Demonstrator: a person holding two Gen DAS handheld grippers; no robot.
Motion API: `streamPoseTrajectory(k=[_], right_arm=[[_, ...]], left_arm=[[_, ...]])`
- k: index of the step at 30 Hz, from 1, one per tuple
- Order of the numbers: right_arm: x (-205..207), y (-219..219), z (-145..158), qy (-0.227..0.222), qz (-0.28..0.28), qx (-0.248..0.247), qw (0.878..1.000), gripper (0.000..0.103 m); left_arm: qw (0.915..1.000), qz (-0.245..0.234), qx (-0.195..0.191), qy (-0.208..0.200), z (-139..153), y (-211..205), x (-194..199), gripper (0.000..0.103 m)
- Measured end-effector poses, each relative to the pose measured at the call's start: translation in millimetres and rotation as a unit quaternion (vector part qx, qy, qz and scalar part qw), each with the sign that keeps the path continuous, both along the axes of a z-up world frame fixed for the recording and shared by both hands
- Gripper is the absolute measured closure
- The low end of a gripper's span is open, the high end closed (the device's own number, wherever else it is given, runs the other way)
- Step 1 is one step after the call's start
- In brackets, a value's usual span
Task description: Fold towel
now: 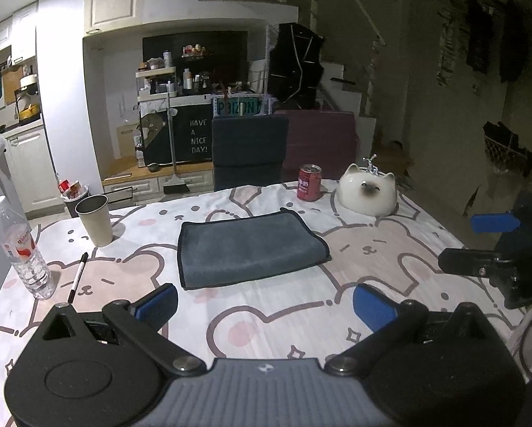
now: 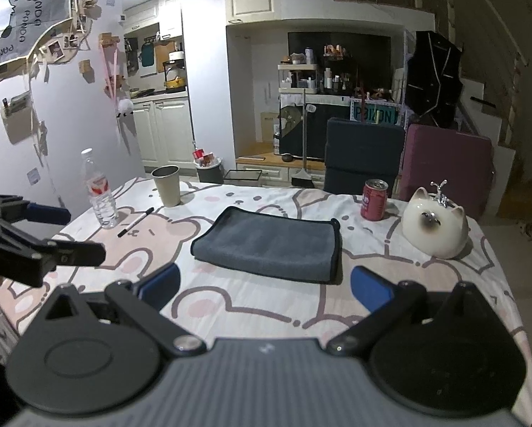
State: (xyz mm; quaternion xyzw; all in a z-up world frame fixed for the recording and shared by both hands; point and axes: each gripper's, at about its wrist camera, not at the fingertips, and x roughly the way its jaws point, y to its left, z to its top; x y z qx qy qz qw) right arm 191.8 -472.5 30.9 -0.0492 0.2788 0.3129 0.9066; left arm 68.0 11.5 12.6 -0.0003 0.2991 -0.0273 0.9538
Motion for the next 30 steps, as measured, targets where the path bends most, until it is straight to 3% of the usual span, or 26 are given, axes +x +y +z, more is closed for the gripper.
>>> streamPoseTrajectory(k=[30], right_arm=[[-24,-14,-6,-0.006,0.019,0.014,1.000,0.000]], left_arm=[[0.9999,0.006,-0.009,-0.005,-11,-3,-29,0.000]])
